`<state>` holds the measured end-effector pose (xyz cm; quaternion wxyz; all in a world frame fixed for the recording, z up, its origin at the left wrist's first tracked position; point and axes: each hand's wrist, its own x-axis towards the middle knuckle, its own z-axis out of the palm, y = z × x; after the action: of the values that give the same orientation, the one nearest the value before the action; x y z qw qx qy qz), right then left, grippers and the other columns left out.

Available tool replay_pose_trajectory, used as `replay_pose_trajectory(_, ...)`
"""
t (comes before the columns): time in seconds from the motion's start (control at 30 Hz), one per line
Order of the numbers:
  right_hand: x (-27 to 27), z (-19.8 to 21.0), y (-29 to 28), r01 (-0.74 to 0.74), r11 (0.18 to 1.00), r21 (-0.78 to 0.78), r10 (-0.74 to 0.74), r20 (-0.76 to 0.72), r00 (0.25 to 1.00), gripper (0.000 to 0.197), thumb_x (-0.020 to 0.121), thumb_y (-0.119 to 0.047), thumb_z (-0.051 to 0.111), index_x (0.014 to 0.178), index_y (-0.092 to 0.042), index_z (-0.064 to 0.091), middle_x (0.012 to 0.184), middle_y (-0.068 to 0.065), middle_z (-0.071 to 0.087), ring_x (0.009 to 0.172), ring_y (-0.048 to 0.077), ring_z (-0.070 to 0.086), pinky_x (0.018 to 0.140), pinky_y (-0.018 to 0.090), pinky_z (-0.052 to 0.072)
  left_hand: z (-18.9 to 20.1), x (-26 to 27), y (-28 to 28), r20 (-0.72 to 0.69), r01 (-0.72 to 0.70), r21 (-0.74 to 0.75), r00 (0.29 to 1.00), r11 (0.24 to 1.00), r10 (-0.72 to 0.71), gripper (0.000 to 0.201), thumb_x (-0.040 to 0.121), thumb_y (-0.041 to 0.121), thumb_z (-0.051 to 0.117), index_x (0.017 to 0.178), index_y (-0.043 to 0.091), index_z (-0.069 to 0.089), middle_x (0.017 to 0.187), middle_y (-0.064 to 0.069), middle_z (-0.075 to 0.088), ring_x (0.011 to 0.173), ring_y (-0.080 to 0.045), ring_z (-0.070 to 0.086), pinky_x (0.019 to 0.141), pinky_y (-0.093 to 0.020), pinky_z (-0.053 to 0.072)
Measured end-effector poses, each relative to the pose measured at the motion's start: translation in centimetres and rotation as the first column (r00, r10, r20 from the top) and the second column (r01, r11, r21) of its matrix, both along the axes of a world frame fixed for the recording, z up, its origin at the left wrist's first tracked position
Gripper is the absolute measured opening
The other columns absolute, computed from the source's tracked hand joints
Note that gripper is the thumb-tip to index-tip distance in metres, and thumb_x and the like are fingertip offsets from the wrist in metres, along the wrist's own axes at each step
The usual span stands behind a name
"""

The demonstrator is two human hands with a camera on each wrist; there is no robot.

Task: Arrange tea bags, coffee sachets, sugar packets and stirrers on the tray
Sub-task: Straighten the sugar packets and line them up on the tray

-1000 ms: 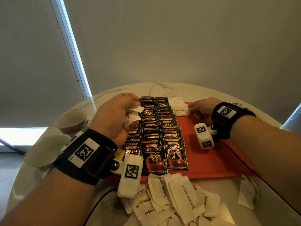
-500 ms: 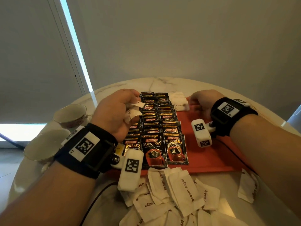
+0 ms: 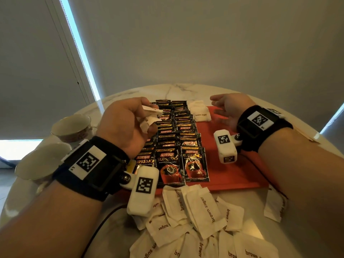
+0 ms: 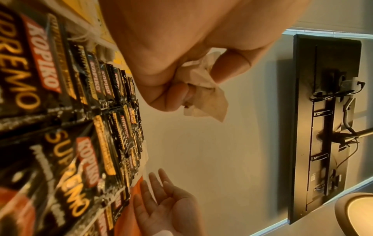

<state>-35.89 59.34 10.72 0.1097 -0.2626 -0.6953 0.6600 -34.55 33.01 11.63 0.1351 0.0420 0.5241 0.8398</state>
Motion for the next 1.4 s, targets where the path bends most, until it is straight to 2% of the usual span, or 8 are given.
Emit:
replay_pose_trajectory(0.17, 3.9, 1.7, -4.6, -0.278, 0.96, -0.015, 0.27, -0.19, 0.944, 0.015, 0.094, -0.007, 0.064, 0.104, -0.011, 0.074, 0.104, 0.007, 0.075, 0.089, 0.019, 0.064, 0.076, 0.033, 0.05, -0.3, -0.4, 0.5, -0.008, -0.039, -0.093, 0.999, 0.995, 0.038, 0.013, 0.095, 0.003, 0.063, 0.108, 0.002, 0.065, 0.083, -0.008, 0.067, 0.053, -0.009, 0.061, 0.043, -0.021, 0.042)
replay_pose_trajectory(0.33, 6.1, 1.7, -7.9, -0.593, 0.8, -0.098, 0.562, -0.225, 0.796, 0.041, 0.074, -0.029, 0.078, 0.11, -0.012, 0.069, 0.095, 0.003, 0.072, 0.078, 0.015, 0.064, 0.071, 0.032, 0.053, -0.1, 0.2, 0.3, -0.073, 0.01, -0.166, 0.997, 0.986, -0.022, 0.016, 0.094, 0.02, 0.072, 0.106, 0.009, 0.069, 0.096, -0.008, 0.079, 0.072, -0.017, 0.07, 0.049, -0.025, 0.048)
replay_pose_trajectory(0.53, 6.6, 1.1, -8.8, -0.552, 0.827, -0.108, 0.514, -0.254, 0.819, 0.057, 0.071, -0.021, 0.079, 0.12, 0.004, 0.063, 0.103, 0.014, 0.072, 0.079, 0.022, 0.066, 0.062, 0.03, 0.056, 0.5, 1.0, 0.2, -0.116, 0.13, -0.102, 0.983, 0.986, -0.141, 0.031, 0.08, 0.026, 0.076, 0.102, 0.005, 0.071, 0.095, -0.018, 0.076, 0.075, -0.029, 0.073, 0.061, -0.04, 0.063)
replay_pose_trajectory(0.7, 6.7, 1.2, -8.5, -0.546, 0.828, -0.126, 0.503, -0.263, 0.823, 0.021, 0.087, -0.009, 0.073, 0.107, -0.004, 0.068, 0.093, 0.011, 0.071, 0.072, 0.017, 0.065, 0.058, 0.027, 0.058, 0.0, 1.1, 0.1, -0.189, 0.162, -0.195, 0.961, 0.967, -0.2, 0.043, 0.073, 0.013, 0.081, 0.114, 0.001, 0.073, 0.1, -0.018, 0.077, 0.087, -0.03, 0.074, 0.073, -0.043, 0.063)
replay_pose_trajectory(0.87, 6.6, 1.1, -8.6, -0.5, 0.857, -0.125, 0.459, -0.257, 0.851, 0.018, 0.094, -0.009, 0.065, 0.108, 0.001, 0.07, 0.088, 0.01, 0.071, 0.067, 0.015, 0.063, 0.058, 0.03, 0.057, -0.2, 0.4, -0.2, -0.28, 0.077, -0.28, 0.947, 0.957, -0.158, 0.044, 0.058, 0.019, 0.089, 0.098, 0.008, 0.075, 0.092, -0.01, 0.078, 0.087, -0.026, 0.075, 0.076, -0.042, 0.058)
replay_pose_trajectory(1.03, 6.6, 1.1, -8.8, -0.486, 0.87, -0.085, 0.46, -0.217, 0.861, 0.008, 0.096, -0.006, 0.063, 0.098, -0.003, 0.07, 0.086, 0.012, 0.072, 0.067, 0.017, 0.063, 0.061, 0.034, 0.057, 0.0, 0.7, 0.0, -0.187, 0.088, -0.208, 0.974, 0.974, -0.128, 0.039, 0.073, 0.023, 0.081, 0.104, 0.001, 0.073, 0.099, -0.019, 0.077, 0.079, -0.03, 0.074, 0.068, -0.041, 0.063)
replay_pose_trajectory(1.3, 6.8, 1.0, -9.1, -0.49, 0.872, 0.019, 0.48, -0.231, 0.846, 0.028, 0.081, -0.008, 0.08, 0.109, -0.006, 0.073, 0.108, 0.021, 0.074, 0.078, 0.021, 0.067, 0.064, 0.031, 0.059, 0.2, 1.0, 0.3, -0.199, 0.013, -0.322, 0.977, 0.947, -0.081, 0.031, 0.089, 0.044, 0.072, 0.067, 0.023, 0.081, 0.076, -0.009, 0.076, 0.063, -0.024, 0.07, 0.063, -0.039, 0.06)
replay_pose_trajectory(1.4, 6.7, 1.0, -9.0, -0.48, 0.877, 0.012, 0.471, -0.221, 0.854, 0.029, 0.081, -0.009, 0.08, 0.109, -0.004, 0.072, 0.107, 0.023, 0.073, 0.076, 0.021, 0.066, 0.064, 0.031, 0.06, 0.2, 1.1, 0.4, -0.196, 0.01, -0.29, 0.978, 0.957, -0.07, 0.035, 0.095, 0.042, 0.069, 0.068, 0.024, 0.081, 0.077, -0.009, 0.076, 0.065, -0.025, 0.071, 0.067, -0.042, 0.061)
